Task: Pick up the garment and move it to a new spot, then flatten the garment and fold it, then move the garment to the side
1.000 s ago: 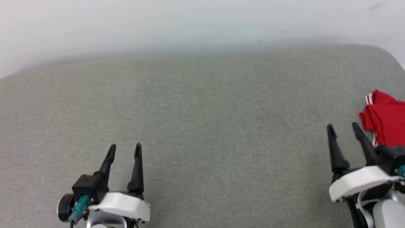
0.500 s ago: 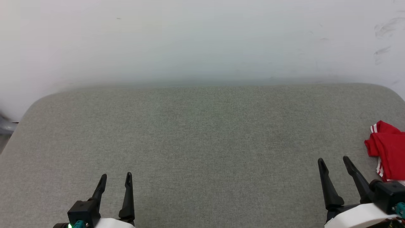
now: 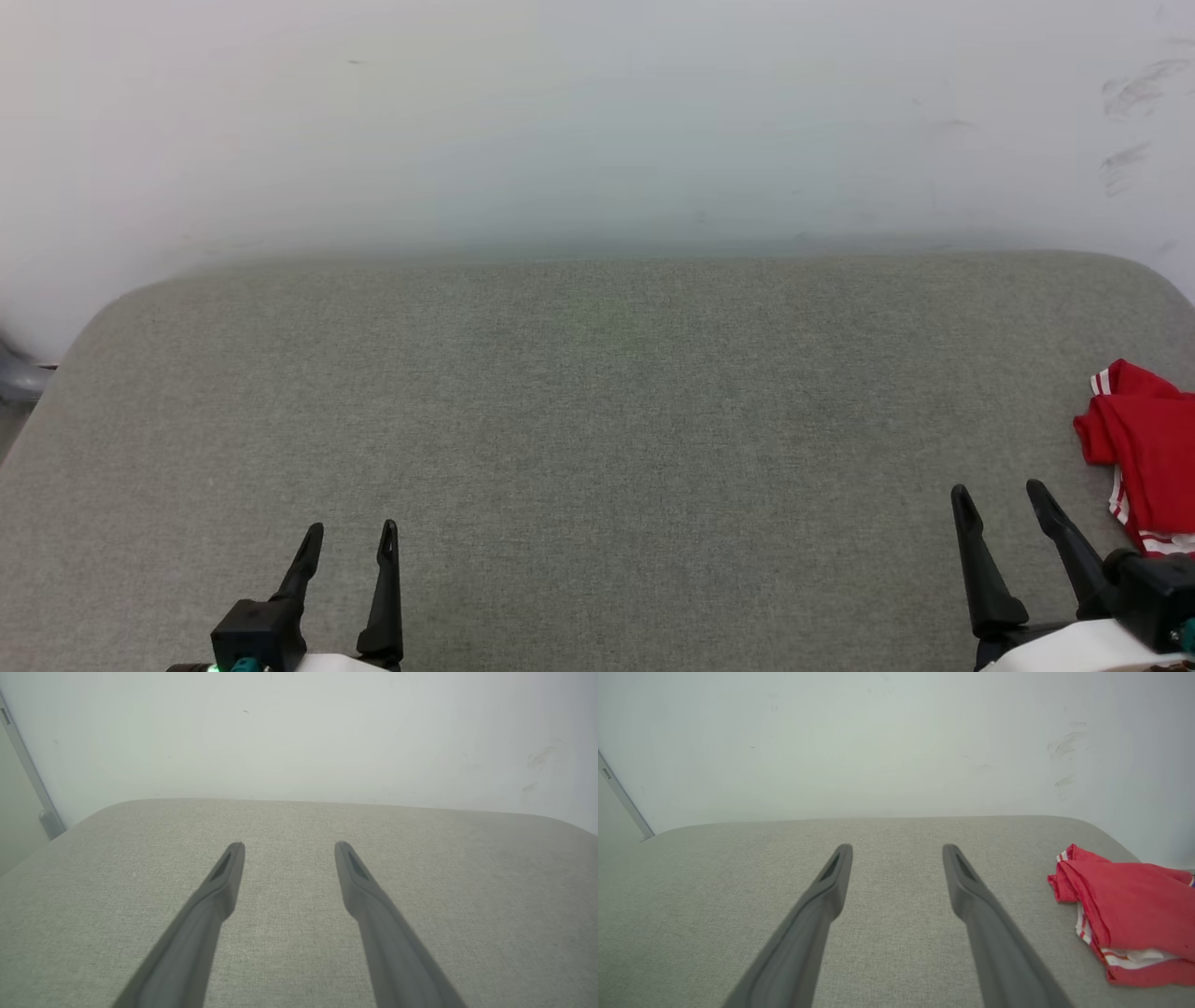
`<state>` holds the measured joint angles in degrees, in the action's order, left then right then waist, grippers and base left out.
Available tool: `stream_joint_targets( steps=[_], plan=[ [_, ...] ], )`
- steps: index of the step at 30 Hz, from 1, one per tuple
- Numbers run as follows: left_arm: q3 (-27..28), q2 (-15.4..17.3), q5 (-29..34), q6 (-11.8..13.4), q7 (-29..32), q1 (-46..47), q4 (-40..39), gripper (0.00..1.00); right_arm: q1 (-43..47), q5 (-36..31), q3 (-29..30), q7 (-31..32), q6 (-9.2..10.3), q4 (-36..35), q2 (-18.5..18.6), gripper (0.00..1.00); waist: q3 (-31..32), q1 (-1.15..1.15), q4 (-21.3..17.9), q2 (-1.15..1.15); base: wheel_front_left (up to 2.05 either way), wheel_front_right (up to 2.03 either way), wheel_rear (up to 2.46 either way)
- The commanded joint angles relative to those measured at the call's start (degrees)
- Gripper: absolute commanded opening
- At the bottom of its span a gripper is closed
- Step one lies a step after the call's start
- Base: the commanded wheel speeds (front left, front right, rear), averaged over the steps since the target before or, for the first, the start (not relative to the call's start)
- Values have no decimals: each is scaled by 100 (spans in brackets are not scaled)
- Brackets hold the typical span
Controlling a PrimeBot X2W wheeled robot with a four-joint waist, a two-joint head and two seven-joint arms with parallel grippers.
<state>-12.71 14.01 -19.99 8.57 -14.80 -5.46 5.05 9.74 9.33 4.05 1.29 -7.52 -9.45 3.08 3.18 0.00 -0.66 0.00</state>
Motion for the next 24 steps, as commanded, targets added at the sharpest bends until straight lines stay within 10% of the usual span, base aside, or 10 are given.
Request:
stream_joint_targets(
  steps=[1,14,15,24],
  plan=[
    [-14,23,-1,6,0,13,7,100,61,-17,-20,-23,7,-48,-30,100,-5,0,9,0,0,0,0],
    [-51,49,-32,44,2,100,43,100,32,39,-47,-60,8,2,-31,100,-16,0,39,0,0,0,0],
    [-36,22,-40,32,6,24,38,0,-4,22,-49,-34,0,10,-3,0,-16,1,40,0,0,0,0],
    [106,-119,-714,-109,182,47,210,0,-116,811,-88,-23,-1,325,29,0,-33,1,42,0,0,0,0]
  ],
)
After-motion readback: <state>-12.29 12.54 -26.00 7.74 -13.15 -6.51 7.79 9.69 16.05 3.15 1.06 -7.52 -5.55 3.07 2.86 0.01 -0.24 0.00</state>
